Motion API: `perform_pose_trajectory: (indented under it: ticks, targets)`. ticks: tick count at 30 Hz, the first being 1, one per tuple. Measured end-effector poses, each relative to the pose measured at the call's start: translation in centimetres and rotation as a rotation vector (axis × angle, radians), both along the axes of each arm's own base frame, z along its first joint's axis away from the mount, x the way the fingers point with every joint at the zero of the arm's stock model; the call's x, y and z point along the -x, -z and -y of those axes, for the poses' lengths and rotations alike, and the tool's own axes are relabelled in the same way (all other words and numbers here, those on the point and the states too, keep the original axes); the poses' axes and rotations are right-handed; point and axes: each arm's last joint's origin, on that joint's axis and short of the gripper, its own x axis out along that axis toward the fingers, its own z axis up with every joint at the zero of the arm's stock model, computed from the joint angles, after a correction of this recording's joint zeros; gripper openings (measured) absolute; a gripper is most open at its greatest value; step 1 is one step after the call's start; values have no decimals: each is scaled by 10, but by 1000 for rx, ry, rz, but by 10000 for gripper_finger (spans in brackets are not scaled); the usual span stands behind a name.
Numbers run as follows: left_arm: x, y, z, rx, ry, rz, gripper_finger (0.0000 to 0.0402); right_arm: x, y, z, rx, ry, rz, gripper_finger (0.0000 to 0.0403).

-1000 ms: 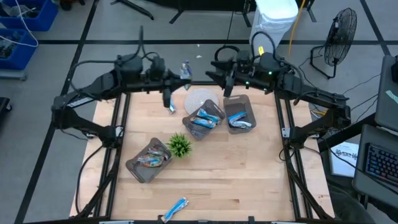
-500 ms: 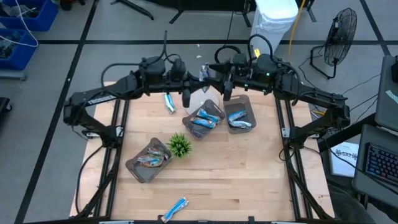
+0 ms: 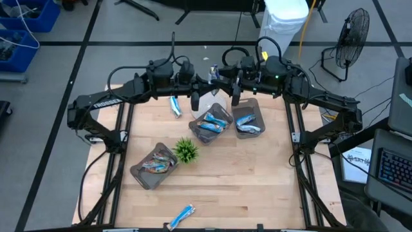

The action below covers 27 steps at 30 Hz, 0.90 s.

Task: Pick and place Granola Bars by type
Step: Put the blue granola bar into the top right black bin

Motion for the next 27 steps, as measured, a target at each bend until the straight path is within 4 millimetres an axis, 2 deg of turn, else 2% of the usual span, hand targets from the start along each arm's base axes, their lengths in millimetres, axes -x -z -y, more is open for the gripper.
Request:
perform_pose_trajectory:
  ticks: [9, 17, 20, 27]
  targets:
    - [0, 0, 0, 2, 2, 0, 8, 0, 0, 0, 48, 3, -10, 96]
    - [-1, 0, 4, 6, 19, 2, 13, 0, 0, 0, 48, 1, -10, 30]
    - [-1, 0, 3, 21, 24, 4, 47, 0, 0, 0, 48, 1, -10, 22]
    - [7, -4, -5, 24, 74, 15, 161, 2, -2, -1, 49, -30, -5, 18]
